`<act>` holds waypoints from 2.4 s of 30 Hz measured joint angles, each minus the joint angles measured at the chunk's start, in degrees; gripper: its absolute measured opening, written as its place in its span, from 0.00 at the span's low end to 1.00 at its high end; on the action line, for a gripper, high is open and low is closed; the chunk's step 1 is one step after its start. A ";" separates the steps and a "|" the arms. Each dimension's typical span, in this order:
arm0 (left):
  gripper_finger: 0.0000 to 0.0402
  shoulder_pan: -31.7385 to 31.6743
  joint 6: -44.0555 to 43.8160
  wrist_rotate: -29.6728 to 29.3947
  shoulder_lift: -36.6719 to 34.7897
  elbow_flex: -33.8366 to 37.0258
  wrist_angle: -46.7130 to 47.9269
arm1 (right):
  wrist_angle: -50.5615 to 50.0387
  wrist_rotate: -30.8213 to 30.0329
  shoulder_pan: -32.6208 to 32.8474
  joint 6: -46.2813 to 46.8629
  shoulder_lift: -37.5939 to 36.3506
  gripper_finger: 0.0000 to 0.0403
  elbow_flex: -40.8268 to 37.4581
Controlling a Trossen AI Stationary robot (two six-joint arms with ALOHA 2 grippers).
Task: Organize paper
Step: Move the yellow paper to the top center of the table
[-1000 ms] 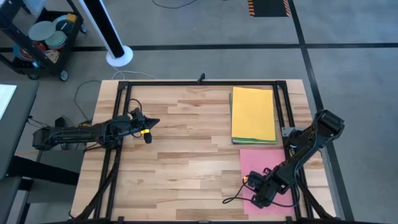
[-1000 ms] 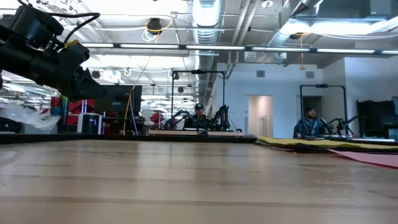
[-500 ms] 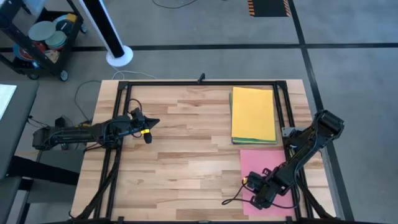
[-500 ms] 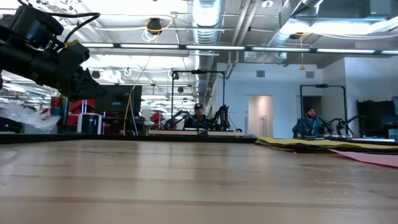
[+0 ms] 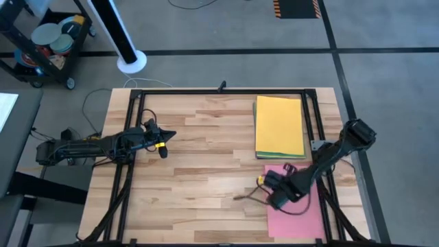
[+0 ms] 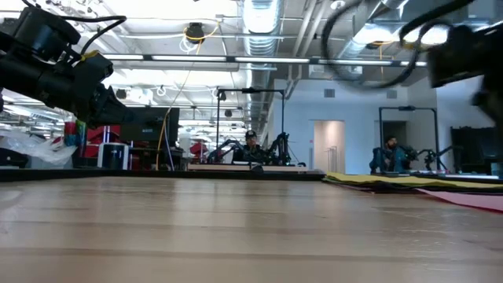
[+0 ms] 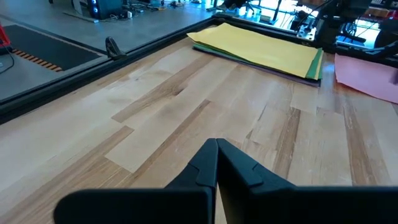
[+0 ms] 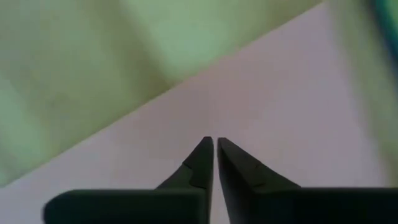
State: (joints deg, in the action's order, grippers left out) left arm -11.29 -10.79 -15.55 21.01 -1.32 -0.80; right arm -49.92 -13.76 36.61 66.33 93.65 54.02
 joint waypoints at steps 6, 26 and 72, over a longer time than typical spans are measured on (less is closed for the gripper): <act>0.00 0.00 0.02 0.00 0.01 0.00 0.00 | -10.77 -8.55 -7.39 -6.81 0.00 0.17 0.00; 0.00 0.00 0.46 0.00 -0.01 0.00 0.00 | -2.93 -17.98 -13.04 -17.35 0.17 0.17 -12.27; 0.00 -0.01 0.46 0.00 -0.01 0.00 0.19 | 2.20 -22.45 -17.80 -15.39 0.20 0.06 -17.33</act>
State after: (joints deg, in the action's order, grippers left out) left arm -11.30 -10.33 -15.55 21.00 -1.32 -0.61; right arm -47.72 -36.22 18.82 50.94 93.84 36.69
